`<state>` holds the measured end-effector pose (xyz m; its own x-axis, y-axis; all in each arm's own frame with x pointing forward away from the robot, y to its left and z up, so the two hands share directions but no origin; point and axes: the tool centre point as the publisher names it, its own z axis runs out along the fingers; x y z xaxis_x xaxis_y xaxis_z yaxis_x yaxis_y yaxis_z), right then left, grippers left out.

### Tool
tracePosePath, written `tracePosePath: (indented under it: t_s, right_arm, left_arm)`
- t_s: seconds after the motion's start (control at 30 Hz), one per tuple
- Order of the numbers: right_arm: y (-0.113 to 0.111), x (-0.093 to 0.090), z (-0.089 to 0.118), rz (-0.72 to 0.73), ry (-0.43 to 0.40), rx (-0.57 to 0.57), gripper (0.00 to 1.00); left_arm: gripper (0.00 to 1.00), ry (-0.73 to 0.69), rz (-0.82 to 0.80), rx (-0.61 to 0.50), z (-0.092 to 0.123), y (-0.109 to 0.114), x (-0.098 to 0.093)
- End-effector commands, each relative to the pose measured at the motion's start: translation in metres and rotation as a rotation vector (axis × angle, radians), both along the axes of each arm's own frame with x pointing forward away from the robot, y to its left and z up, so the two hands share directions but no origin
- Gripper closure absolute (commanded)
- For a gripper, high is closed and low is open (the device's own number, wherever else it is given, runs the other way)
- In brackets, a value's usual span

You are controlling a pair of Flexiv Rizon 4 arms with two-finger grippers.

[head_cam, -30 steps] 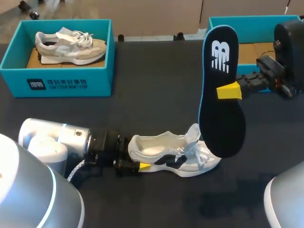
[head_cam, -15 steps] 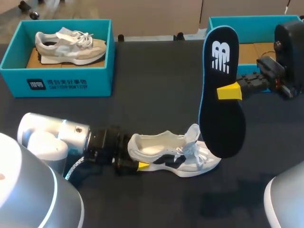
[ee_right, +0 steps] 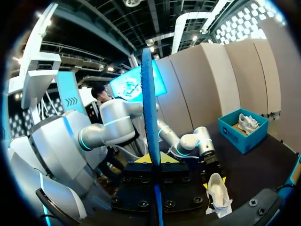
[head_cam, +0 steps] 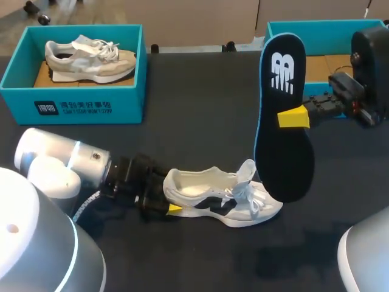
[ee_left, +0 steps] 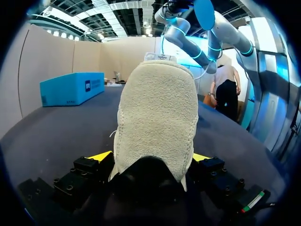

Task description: Take the shoe out of the shoebox, open the shoe tongue, remove and reinsert the insole, then place the shoe into the shoebox

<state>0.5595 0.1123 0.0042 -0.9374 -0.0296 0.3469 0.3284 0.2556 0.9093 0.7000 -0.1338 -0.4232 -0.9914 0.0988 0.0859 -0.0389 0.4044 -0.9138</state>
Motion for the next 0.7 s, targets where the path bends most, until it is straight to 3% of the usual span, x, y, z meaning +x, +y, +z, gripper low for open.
tracePosePath:
  t_s: [0.03, 0.2, 0.33, 0.7]
  right_arm:
    - [0.002, 0.001, -0.001, 0.002, 0.0, 0.0, 1.0]
    - [0.002, 0.001, -0.001, 0.002, 0.0, 0.0, 1.0]
    - [0.002, 0.001, -0.001, 0.002, 0.0, 0.0, 1.0]
    - [0.002, 0.001, -0.001, 0.002, 0.0, 0.0, 1.0]
  left_arm:
    - [0.0, -0.008, -0.015, 0.058, 0.004, 0.009, 0.004]
    - [0.0, -0.035, 0.025, 0.177, 0.007, 0.019, 0.006]
    - [0.0, -0.039, -0.014, 0.337, 0.015, 0.026, 0.005]
    - [0.0, -0.039, -0.014, 0.337, 0.015, 0.026, 0.005]
